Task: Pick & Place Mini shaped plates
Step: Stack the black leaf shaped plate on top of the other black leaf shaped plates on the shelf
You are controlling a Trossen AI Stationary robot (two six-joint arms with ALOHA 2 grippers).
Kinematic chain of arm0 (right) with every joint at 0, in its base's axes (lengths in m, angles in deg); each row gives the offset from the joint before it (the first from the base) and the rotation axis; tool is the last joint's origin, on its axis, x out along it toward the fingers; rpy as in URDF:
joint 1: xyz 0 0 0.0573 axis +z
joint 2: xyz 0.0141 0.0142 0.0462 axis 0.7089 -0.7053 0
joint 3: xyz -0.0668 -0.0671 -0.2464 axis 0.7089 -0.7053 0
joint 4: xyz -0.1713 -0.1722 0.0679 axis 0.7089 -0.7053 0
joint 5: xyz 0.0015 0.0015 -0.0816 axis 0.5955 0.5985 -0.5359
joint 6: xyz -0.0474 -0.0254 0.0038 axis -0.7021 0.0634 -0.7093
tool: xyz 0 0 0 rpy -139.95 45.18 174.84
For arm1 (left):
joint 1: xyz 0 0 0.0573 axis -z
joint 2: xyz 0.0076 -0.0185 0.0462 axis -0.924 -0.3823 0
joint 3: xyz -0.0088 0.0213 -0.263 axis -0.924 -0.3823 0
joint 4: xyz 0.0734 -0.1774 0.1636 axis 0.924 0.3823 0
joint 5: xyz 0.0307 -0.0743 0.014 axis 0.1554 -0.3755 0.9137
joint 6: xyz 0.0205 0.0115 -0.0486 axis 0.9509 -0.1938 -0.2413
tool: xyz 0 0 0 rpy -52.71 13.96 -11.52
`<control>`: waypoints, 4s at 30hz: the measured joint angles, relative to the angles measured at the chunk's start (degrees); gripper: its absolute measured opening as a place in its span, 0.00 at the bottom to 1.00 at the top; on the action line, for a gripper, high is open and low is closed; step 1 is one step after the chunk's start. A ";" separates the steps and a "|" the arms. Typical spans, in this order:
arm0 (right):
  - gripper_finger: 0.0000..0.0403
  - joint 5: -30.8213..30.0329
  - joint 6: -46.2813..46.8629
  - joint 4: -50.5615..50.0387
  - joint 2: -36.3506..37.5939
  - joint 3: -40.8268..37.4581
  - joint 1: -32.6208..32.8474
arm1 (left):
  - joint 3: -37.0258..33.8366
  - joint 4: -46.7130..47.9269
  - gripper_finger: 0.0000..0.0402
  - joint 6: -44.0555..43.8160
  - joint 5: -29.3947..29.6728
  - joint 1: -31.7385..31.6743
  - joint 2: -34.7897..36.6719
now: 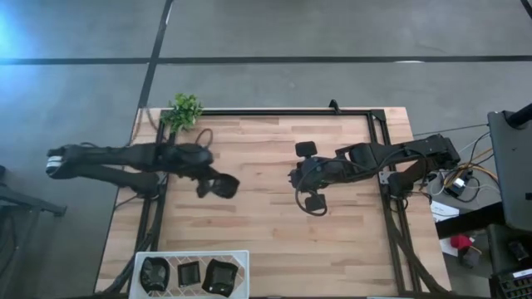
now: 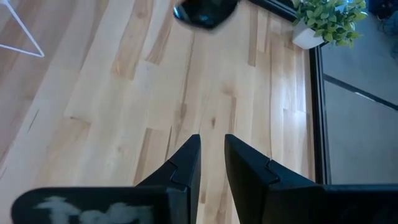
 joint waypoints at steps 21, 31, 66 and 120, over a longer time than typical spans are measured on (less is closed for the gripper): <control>0.17 0.02 0.00 6.56 0.00 0.00 0.00 | 22.14 41.95 0.00 15.23 -27.93 1.30 10.53; 0.17 0.04 0.00 8.89 0.00 0.00 0.00 | 21.79 44.20 0.00 14.29 -32.73 4.50 9.59; 0.17 0.33 0.00 8.78 1.03 0.02 -0.11 | 21.69 44.36 0.00 14.15 -31.72 7.93 6.32; 0.17 0.33 1.05 8.76 1.38 0.02 -0.11 | 20.77 21.13 0.00 -23.93 -20.66 56.19 -13.17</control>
